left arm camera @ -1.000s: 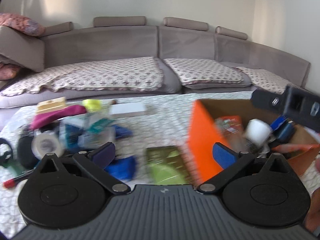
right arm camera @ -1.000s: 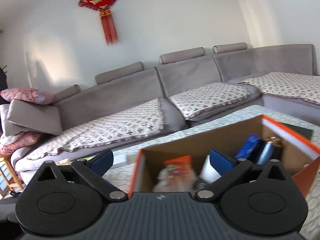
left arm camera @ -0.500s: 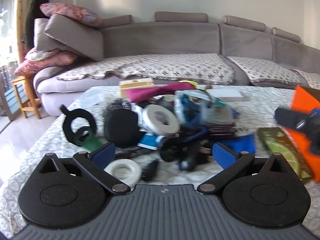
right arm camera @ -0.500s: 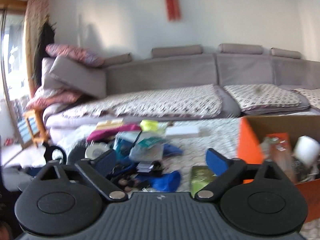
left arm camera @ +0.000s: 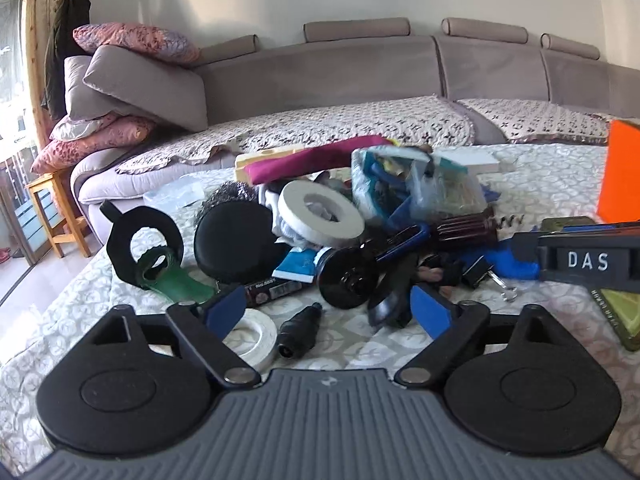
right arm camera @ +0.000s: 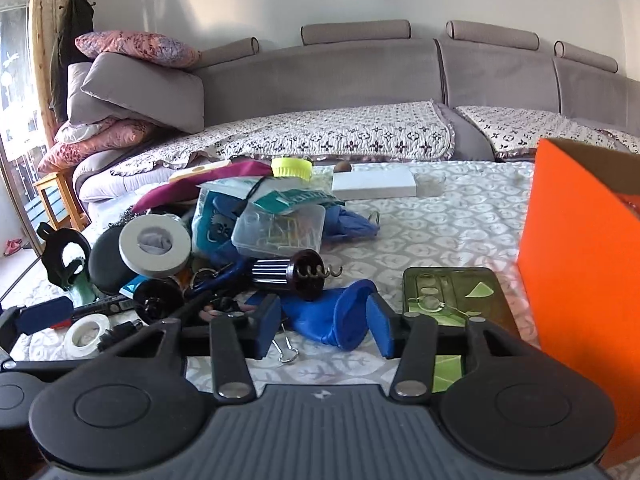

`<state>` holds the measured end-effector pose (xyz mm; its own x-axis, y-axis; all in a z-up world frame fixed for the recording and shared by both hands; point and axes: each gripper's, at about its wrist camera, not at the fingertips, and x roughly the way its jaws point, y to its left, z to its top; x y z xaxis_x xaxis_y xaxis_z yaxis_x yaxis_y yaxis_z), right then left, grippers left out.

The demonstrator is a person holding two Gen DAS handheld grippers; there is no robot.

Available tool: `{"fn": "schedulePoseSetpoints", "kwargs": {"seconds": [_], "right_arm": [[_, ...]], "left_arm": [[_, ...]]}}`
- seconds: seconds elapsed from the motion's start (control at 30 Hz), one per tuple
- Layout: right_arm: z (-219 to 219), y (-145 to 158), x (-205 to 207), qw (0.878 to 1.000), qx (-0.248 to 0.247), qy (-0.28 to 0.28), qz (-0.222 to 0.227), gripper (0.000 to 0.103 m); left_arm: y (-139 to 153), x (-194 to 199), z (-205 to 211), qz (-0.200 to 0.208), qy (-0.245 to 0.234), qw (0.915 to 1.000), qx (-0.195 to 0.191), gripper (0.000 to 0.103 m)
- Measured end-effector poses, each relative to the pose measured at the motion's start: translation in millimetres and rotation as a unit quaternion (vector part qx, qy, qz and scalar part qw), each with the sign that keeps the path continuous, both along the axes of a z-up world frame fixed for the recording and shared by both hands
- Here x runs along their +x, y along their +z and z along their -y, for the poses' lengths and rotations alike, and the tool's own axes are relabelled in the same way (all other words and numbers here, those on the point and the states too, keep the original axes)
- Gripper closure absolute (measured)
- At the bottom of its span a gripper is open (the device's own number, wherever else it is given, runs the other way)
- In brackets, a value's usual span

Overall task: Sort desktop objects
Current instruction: 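Move both tools back over the cluttered objects on the bed, then grasp the black rubber plug with left tool while right tool grasps blue silicone cup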

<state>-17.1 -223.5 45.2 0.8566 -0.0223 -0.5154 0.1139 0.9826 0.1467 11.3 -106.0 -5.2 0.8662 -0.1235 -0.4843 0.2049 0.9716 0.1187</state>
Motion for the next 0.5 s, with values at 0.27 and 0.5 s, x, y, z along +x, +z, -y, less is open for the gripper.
{"fn": "schedulePoseSetpoints", "kwargs": {"seconds": [0.27, 0.5], "right_arm": [[0, -9, 6, 1.000, 0.005, 0.000, -0.013, 0.074], [2, -12, 9, 1.000, 0.005, -0.004, -0.018, 0.076]], "left_arm": [[-3, -12, -12, -0.001, 0.024, 0.9997, -0.001, 0.021], [-10, -7, -6, -0.021, 0.003, 0.9998, 0.004, 0.038]]}}
